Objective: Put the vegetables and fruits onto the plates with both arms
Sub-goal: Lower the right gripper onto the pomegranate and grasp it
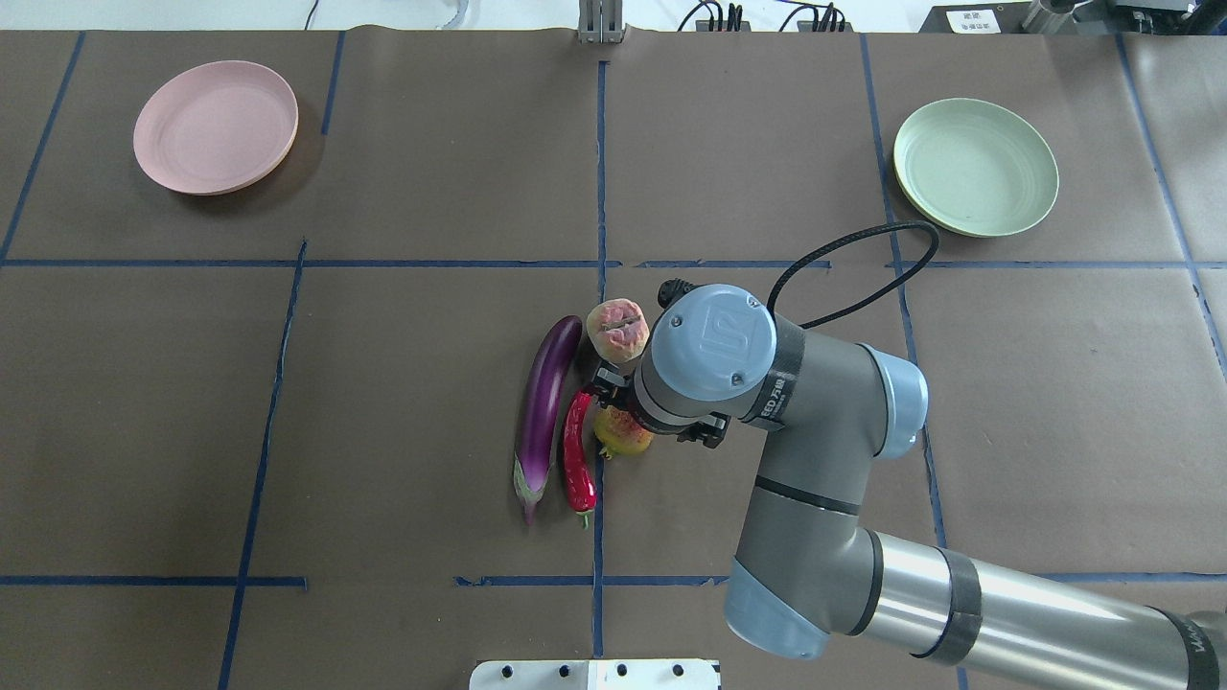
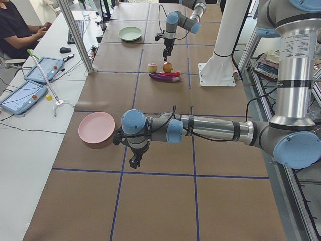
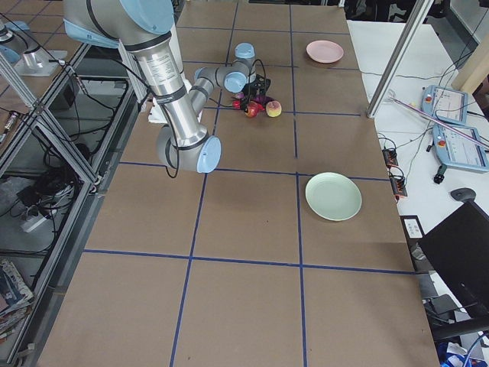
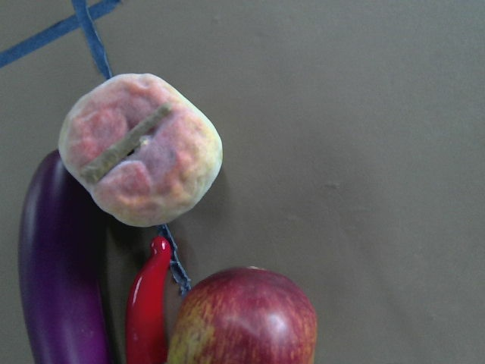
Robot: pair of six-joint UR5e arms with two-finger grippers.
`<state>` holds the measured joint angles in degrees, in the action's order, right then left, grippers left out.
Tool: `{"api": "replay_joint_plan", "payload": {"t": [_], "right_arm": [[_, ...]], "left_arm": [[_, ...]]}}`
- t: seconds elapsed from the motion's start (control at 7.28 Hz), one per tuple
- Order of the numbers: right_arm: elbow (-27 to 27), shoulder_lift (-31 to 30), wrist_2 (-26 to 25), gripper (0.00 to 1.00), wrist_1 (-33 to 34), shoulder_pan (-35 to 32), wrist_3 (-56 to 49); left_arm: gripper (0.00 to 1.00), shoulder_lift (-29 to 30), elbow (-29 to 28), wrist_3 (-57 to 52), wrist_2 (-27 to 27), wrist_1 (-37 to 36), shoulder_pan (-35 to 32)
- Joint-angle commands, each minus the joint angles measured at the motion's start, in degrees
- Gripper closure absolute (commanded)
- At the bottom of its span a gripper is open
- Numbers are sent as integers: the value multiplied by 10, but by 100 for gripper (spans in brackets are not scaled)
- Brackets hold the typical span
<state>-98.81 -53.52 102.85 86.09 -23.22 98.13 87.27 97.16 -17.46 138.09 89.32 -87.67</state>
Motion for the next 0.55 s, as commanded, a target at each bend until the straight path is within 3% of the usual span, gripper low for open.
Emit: {"api": "replay_joint_plan", "payload": {"t": [0.0,0.41], "right_arm": [[25,18,-4,1,11,5,12],[84,56,-24,1,6,8,10]], "left_arm": [[0,-3,1,0,2,1,0],[0,-6,6,-1,1,2,0]]}}
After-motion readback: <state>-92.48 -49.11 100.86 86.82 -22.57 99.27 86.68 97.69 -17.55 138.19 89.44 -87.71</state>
